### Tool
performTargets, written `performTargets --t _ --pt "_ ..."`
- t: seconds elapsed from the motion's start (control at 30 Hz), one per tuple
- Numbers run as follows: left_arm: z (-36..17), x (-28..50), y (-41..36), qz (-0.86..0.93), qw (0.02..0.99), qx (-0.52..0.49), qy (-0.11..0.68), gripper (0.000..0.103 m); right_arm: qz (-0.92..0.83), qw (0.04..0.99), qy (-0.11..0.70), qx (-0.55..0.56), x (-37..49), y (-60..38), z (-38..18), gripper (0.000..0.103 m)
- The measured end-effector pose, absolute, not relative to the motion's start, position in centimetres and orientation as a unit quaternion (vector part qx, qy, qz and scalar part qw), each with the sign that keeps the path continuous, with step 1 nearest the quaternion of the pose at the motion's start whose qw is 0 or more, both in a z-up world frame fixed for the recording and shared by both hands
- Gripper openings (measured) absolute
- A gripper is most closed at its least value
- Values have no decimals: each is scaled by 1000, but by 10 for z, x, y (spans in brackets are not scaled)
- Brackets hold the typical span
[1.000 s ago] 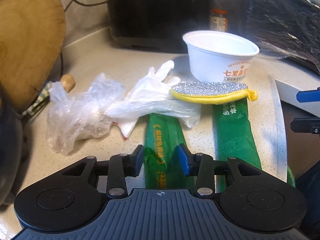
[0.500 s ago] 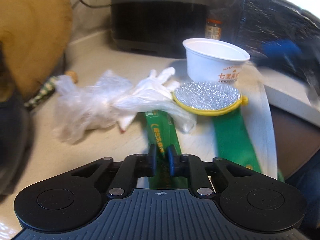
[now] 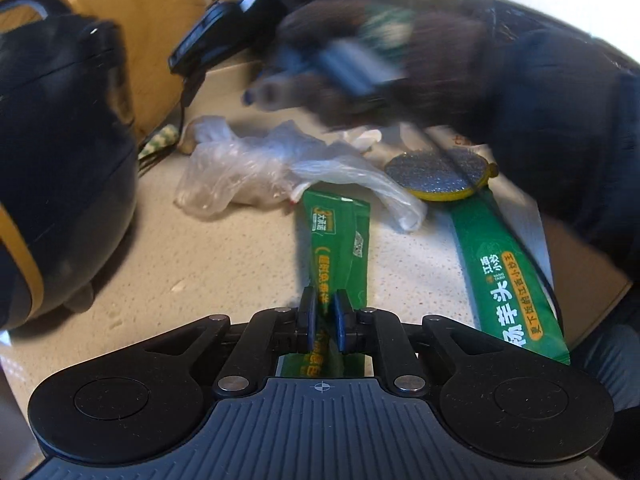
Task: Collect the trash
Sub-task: 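Grasp the small brown peel with the right tool while the left tool grasps a green wrapper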
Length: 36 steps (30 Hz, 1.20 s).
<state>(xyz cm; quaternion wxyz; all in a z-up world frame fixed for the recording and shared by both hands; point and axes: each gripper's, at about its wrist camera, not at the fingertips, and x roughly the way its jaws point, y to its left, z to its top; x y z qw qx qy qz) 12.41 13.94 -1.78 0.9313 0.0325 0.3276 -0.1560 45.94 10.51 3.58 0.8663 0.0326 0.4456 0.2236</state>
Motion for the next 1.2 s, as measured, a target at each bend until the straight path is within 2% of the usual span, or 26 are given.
performTargets --t 0.13,0.23,0.33,0.5,0.53,0.57,0.7,0.9,0.93,0.97,1.03,1.2 --pt "-20 123 136 -152 932 23 329 16 196 847 489 68 492 111 3 61" --pt "-19 128 131 -154 930 35 331 19 230 834 494 89 494 108 1 36" --pt "-22 132 126 -151 928 53 338 23 231 848 474 61 477 101 20 35" --pt "-25 131 111 -143 924 100 340 29 260 864 427 57 428 57 70 28" --pt "-25 131 109 -141 923 107 340 30 263 868 417 59 418 45 79 19" --pt "-24 131 107 -141 923 111 340 30 267 873 404 61 403 32 88 4" --pt "-22 139 105 -136 920 104 352 30 294 883 362 58 341 -9 112 4" --pt "-25 130 102 -124 927 95 342 30 289 884 367 12 310 -30 110 7" --pt "-25 128 102 -123 928 92 338 30 282 886 368 1 310 -30 106 15" --pt "-26 127 102 -123 929 91 336 30 271 889 370 -8 312 -30 101 33" --pt "-25 126 102 -125 929 91 336 30 248 893 374 -15 324 -24 87 50" --pt "-24 127 104 -127 930 81 336 30 231 881 413 1 354 -10 45 50"
